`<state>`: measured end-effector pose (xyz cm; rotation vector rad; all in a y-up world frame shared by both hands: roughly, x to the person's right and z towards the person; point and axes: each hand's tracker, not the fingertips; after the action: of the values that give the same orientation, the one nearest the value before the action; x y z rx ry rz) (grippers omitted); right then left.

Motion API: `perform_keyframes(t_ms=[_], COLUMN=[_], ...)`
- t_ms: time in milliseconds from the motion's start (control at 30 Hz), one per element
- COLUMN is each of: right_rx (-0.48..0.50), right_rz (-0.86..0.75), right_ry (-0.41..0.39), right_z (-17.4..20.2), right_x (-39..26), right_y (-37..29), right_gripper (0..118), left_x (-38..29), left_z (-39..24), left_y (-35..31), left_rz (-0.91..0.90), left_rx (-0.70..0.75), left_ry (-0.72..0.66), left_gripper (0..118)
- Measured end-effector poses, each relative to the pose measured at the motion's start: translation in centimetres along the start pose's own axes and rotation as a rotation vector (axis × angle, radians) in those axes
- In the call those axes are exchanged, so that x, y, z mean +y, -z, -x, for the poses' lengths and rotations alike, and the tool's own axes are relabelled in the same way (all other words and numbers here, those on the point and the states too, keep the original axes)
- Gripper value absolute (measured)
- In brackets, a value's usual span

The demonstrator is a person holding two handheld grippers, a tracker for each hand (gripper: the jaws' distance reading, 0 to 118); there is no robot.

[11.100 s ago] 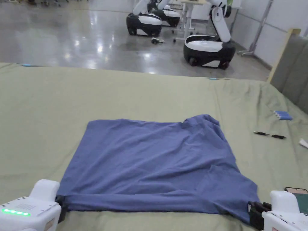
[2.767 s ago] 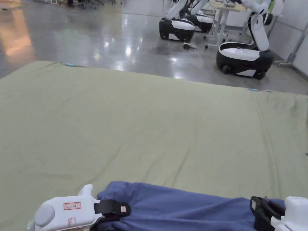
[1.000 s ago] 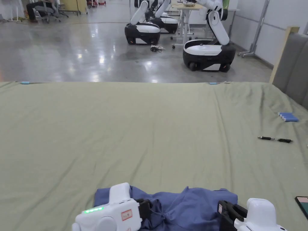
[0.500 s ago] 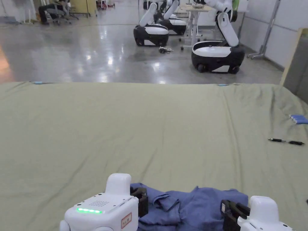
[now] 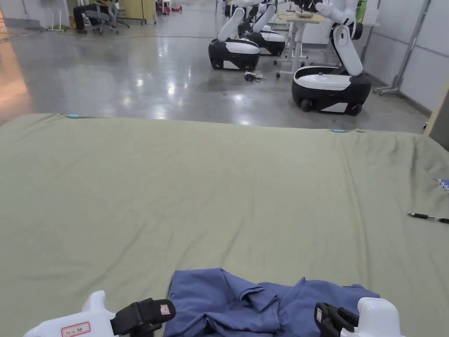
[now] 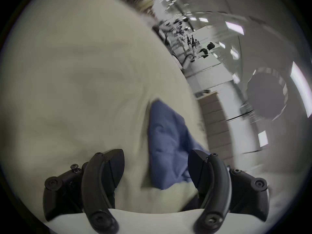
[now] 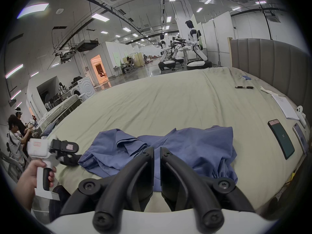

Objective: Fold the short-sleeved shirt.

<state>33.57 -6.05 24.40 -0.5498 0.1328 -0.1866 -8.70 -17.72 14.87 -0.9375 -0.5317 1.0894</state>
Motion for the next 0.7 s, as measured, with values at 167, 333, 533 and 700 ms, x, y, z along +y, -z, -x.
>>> perform_keyframes(t_ms=[167,333,533,700], right_rx=[-0.018,-0.037,-0.043,-0.043], right_rz=[0.007,0.004,0.003,-0.002], right_ry=[0.001,0.012,0.011,-0.008], right_z=[-0.1,-0.6,-0.7,-0.6], right_x=[0.2,0.5,0.6,0.6], right_y=[0.2,0.0,-0.2,-0.3], right_gripper=[9,9,9,9], left_x=[-1.2,-1.8,-1.0,0.9], left_z=[-0.4,-1.6,-4.4,-7.3], left_y=[6.3,7.5,2.9,-2.6], left_rz=[-0.019,-0.007,-0.173,-0.259], left_rx=[-0.237,0.105,0.190,0.492], left_ry=[-0.132,0.008,0.175,0.484], left_gripper=[78,11,11,11])
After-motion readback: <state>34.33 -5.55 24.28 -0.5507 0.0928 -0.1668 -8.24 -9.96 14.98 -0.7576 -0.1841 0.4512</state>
